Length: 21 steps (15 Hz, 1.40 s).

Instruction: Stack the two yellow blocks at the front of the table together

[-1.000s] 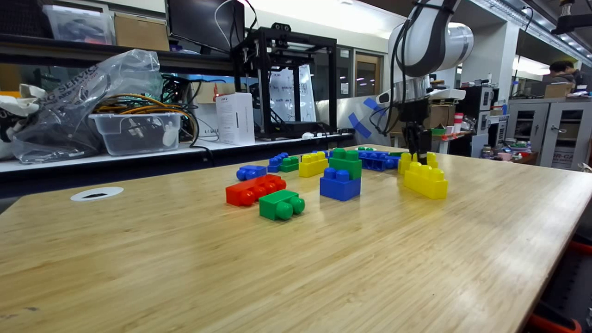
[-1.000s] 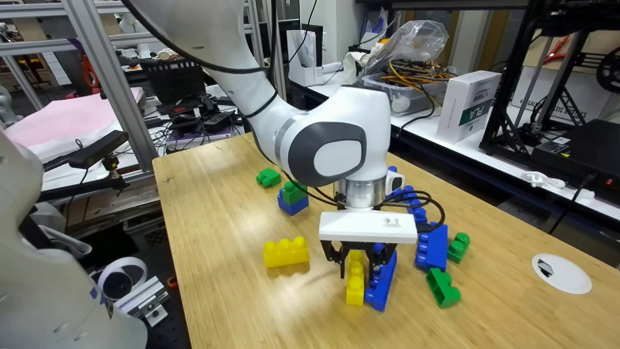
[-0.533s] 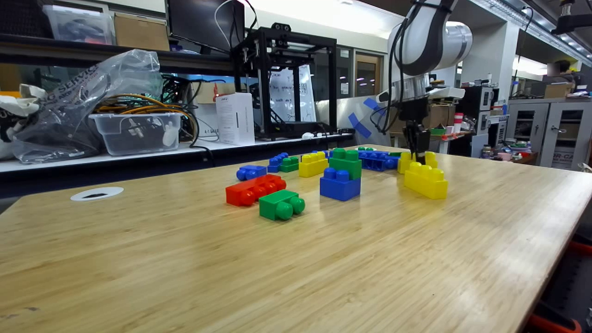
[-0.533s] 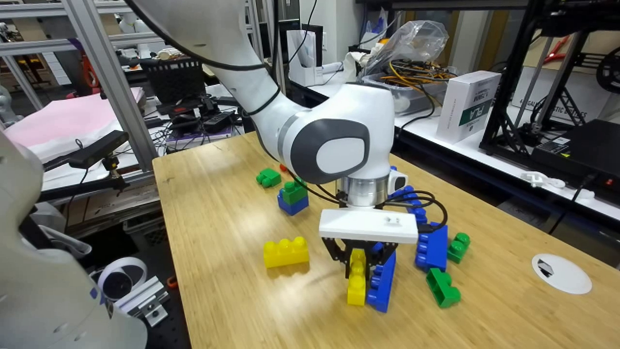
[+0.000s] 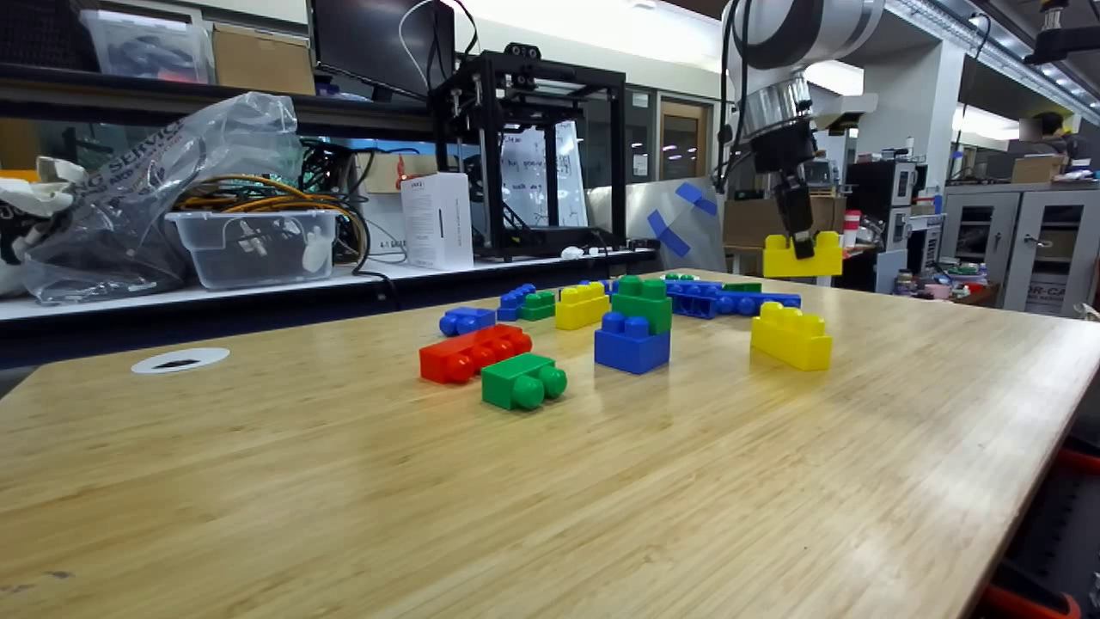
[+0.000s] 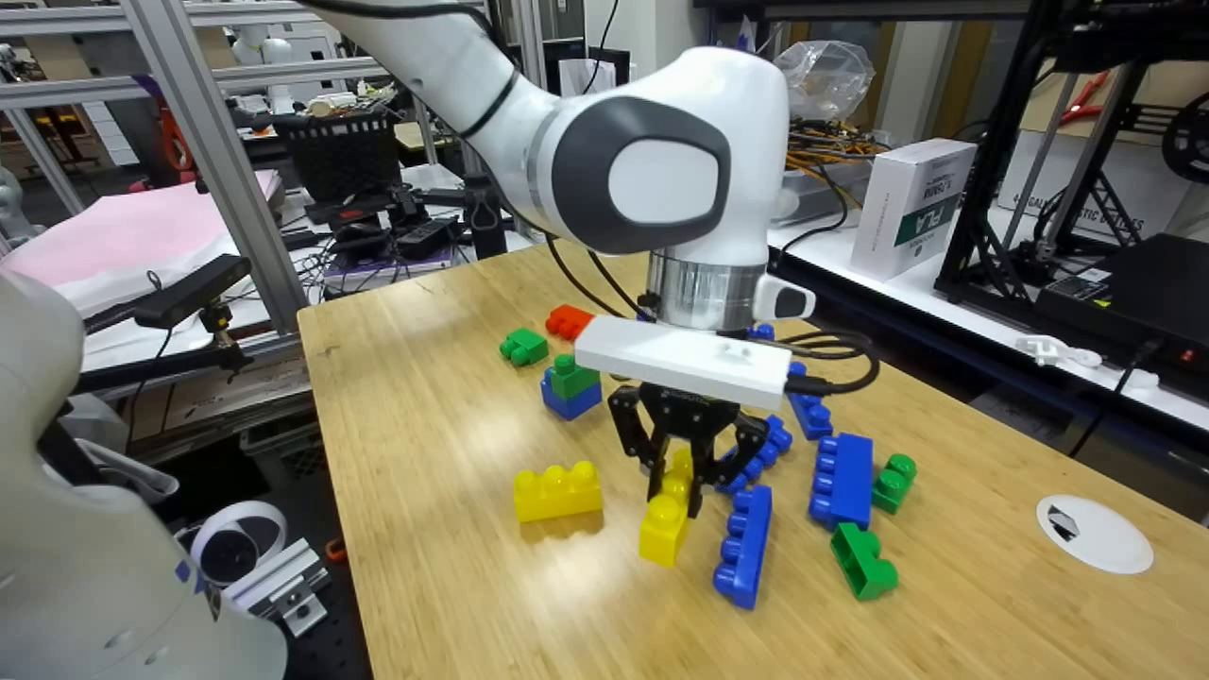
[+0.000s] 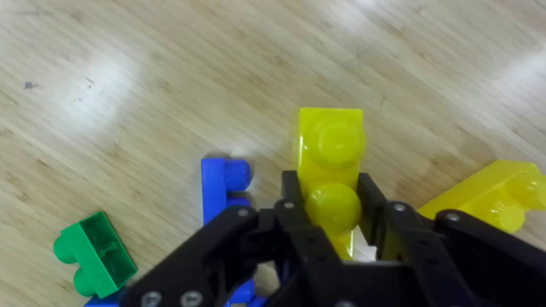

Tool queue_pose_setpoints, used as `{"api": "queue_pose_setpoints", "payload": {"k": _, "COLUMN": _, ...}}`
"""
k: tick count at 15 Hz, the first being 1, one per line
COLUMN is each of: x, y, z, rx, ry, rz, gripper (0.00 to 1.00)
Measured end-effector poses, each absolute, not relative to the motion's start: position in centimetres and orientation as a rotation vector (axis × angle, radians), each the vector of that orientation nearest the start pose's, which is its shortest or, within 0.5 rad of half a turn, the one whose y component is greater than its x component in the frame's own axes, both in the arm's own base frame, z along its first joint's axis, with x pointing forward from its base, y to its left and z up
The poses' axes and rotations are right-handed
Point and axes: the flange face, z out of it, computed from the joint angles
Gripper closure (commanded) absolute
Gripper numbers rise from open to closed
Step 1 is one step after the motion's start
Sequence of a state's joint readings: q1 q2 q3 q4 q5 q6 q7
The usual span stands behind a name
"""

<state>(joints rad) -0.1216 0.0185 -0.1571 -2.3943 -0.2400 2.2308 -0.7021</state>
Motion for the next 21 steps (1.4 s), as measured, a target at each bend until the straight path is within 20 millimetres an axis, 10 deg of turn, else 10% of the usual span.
{"api": "queue_pose_setpoints", "payload": {"k": 5, "x": 42.8, "y": -10.6, "z": 33.1, "rx": -3.142, "ry": -0.515, "rz": 0.455, "gripper": 0.90}}
{"api": "queue_pose_setpoints", "payload": {"k": 21, "x": 39.1, "y": -6.1, "z": 32.7, "rx": -3.057, "ry": 0.337, "rz": 0.449, "gripper": 0.90}}
